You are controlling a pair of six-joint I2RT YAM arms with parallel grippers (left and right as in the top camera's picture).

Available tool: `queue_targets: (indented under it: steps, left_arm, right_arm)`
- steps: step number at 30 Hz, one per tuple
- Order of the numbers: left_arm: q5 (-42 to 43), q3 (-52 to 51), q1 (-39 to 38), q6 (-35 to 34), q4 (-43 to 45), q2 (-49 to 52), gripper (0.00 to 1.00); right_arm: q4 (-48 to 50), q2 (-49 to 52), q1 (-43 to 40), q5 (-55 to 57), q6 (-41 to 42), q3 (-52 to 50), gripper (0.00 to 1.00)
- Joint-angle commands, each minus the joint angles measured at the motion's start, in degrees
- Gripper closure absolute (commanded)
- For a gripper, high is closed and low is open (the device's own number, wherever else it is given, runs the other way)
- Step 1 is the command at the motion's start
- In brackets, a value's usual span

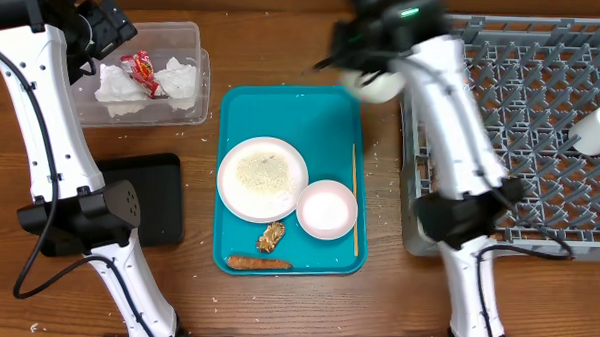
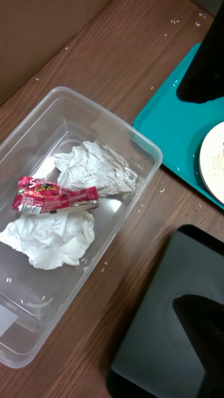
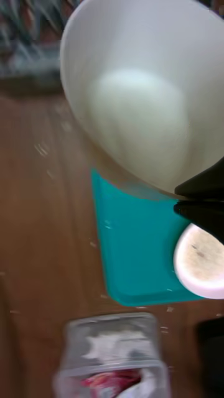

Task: Sort waste into correct bins and load items into the dishwasher
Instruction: 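Lower the cup upside down into the rack and release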

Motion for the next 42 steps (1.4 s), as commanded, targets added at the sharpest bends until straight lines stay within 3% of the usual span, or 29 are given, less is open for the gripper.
queue_targets:
  steps: [1, 5, 9, 18, 24, 29, 35, 42]
  left_arm:
    - [0.5, 0.5, 0.2, -0.5, 0.0, -0.3, 0.00]
    - [0.5, 0.5, 0.2, -0.5, 0.0, -0.3, 0.00]
    - [0.5, 0.5, 0.2, -0.5, 0.0, -0.3, 0.00]
    - [0.5, 0.5, 0.2, -0.5, 0.0, -0.3, 0.00]
    - [0.5, 0.5, 0.2, -0.5, 0.0, -0.3, 0.00]
    - [0.5, 0.5, 0.2, -0.5, 0.0, -0.3, 0.00]
    - [0.5, 0.5, 0.2, -0.5, 0.0, -0.3, 0.00]
    - [0.5, 0.5, 0.2, -0.5, 0.0, -0.3, 0.00]
  right_arm:
    - [0.2, -1.9, -9.6, -9.9, -9.5, 2.1, 0.96]
    - [2.0, -1.6, -19.5, -32.0, -24.1, -2.1, 0.96]
    - [5.3, -1.6, -26.7, -44.9, -33.2, -9.4, 0.96]
    - [23.2, -1.6, -35.6, -64.7, -34.2, -29.8, 0.96]
    - [26.4, -1.6, -38.7, -64.5, -32.0, -35.3, 0.96]
    - [26.6, -1.7, -41.5, -57.9, -26.1, -35.1, 0.95]
    - [25.9, -1.8, -44.3, -48.8, -22.6, -34.5, 0.74]
    - [19.9, -2.3, -47.1, -40.9, -20.3, -29.7, 0.68]
